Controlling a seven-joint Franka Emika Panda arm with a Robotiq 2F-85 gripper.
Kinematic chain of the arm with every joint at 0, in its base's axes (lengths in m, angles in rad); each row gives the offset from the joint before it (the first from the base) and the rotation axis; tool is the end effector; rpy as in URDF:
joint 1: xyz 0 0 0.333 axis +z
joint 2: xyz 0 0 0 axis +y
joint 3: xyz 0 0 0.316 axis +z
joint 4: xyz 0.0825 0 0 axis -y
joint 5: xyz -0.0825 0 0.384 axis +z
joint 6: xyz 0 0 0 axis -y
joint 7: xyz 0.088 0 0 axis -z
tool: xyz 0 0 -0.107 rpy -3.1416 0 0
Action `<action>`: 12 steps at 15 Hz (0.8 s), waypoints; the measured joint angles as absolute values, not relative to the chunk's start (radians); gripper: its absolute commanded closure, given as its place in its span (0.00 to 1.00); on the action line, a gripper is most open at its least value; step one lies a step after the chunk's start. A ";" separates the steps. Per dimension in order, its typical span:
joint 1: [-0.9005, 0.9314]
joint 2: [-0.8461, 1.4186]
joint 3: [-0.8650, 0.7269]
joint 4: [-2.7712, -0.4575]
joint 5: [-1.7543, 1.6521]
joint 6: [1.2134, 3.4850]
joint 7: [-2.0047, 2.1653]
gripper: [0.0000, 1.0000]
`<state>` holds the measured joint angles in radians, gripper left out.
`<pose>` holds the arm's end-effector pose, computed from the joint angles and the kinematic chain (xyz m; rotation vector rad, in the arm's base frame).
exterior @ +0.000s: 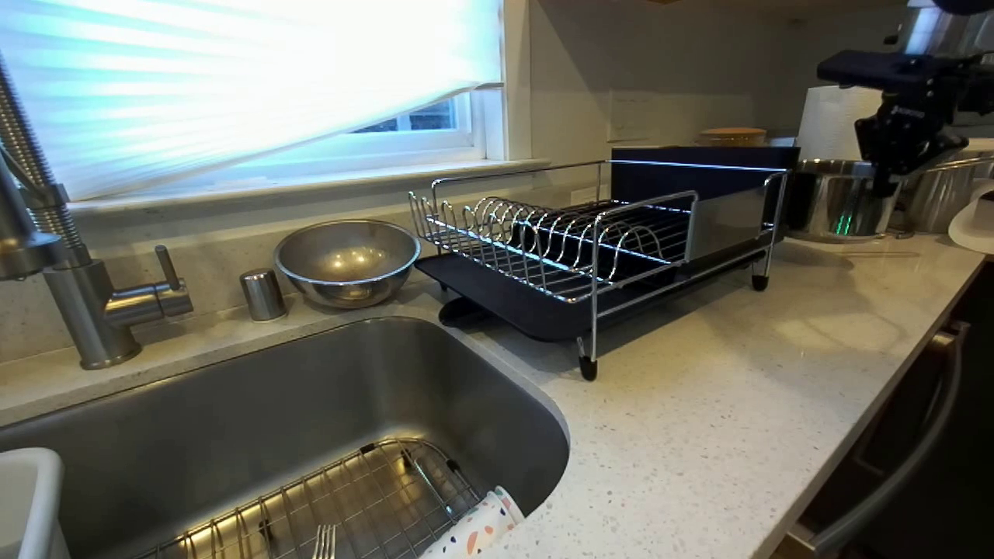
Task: Put the pot on the plates rack
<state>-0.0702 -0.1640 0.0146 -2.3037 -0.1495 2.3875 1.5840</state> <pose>0.5085 -0.0295 0.4388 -2.1719 2.1127 -0.3961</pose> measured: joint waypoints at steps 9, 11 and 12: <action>-0.071 -0.501 0.074 -2.302 -0.151 2.141 1.510 0.98; -0.060 -0.556 0.111 -2.297 -0.149 2.126 1.481 0.98; -0.051 -0.575 0.131 -2.290 -0.147 2.121 1.465 0.98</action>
